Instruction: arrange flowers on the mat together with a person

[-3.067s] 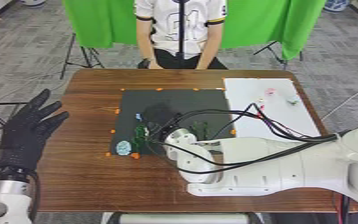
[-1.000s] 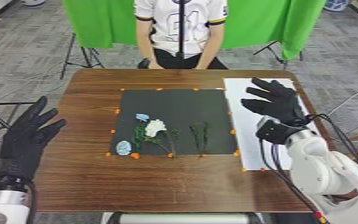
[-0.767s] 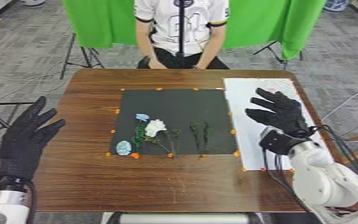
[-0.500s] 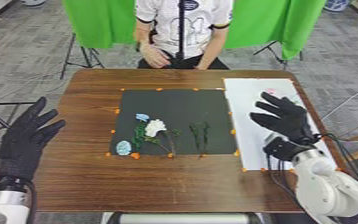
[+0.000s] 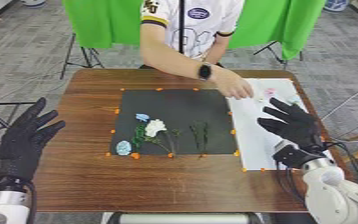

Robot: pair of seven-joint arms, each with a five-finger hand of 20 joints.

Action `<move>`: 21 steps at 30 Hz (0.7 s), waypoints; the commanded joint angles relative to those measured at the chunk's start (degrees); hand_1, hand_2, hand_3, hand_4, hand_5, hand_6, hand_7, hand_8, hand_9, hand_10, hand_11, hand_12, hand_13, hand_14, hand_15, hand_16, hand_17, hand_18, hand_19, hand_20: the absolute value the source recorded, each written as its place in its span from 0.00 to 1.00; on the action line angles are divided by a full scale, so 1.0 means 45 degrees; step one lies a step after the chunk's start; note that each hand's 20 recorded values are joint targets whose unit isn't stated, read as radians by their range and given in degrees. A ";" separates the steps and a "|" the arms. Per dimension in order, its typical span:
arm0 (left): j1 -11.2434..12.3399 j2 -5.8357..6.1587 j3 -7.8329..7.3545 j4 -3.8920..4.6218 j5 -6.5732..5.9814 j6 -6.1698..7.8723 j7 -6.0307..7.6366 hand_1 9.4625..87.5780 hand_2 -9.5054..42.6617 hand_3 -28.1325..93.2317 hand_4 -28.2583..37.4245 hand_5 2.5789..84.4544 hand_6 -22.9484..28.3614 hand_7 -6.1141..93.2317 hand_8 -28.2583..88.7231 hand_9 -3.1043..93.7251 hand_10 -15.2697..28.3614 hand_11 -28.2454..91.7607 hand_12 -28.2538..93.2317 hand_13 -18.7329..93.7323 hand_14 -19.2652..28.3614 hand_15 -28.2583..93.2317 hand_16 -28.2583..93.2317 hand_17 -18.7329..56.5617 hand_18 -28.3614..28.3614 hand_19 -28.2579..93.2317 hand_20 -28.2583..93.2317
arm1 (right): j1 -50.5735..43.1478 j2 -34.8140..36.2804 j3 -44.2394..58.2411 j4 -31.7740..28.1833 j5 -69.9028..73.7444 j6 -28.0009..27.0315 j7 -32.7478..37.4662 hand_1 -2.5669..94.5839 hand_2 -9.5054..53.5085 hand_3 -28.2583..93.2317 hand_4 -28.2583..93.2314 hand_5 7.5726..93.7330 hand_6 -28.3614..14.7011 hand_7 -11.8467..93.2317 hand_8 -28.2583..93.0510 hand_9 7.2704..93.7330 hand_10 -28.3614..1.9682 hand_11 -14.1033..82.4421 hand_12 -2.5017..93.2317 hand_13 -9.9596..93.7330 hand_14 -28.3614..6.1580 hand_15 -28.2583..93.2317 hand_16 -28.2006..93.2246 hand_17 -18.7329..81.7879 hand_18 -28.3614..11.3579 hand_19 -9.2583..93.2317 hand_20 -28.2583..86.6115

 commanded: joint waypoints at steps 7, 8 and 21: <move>0.0102 -0.0136 0.0061 0.0015 -0.0025 0.0116 -0.0112 0.14 0.33 0.86 0.05 0.33 0.51 0.17 0.16 0.33 0.67 0.39 0.33 0.35 0.84 0.59 0.19 0.13 0.80 0.53 0.36 | -0.1039 0.1543 -0.0376 0.0423 0.1181 -0.0605 -0.1739 0.17 0.31 0.92 0.04 0.50 0.65 0.24 0.13 0.49 0.41 0.24 0.17 0.50 0.19 0.54 0.32 0.27 0.15 0.56 0.40; 0.0135 -0.0140 0.0051 0.0001 -0.0030 0.0123 -0.0096 0.14 0.33 0.86 0.05 0.33 0.51 0.17 0.16 0.33 0.67 0.39 0.33 0.35 0.84 0.59 0.19 0.13 0.80 0.53 0.36 | -0.0868 0.1055 -0.0117 0.0362 0.0677 -0.0477 -0.1107 0.17 0.31 0.92 0.04 0.50 0.65 0.24 0.13 0.49 0.41 0.24 0.17 0.50 0.19 0.54 0.32 0.27 0.15 0.56 0.40; 0.0163 -0.0090 0.0097 -0.0001 -0.0017 0.0103 -0.0101 0.14 0.33 0.86 0.05 0.33 0.51 0.17 0.16 0.33 0.67 0.39 0.33 0.35 0.84 0.59 0.19 0.13 0.80 0.53 0.36 | 0.1651 -0.0591 -0.0522 -0.0018 -0.1222 0.0868 0.1529 0.17 0.31 0.92 0.04 0.50 0.66 0.25 0.13 0.50 0.42 0.24 0.16 0.50 0.19 0.54 0.32 0.27 0.15 0.56 0.40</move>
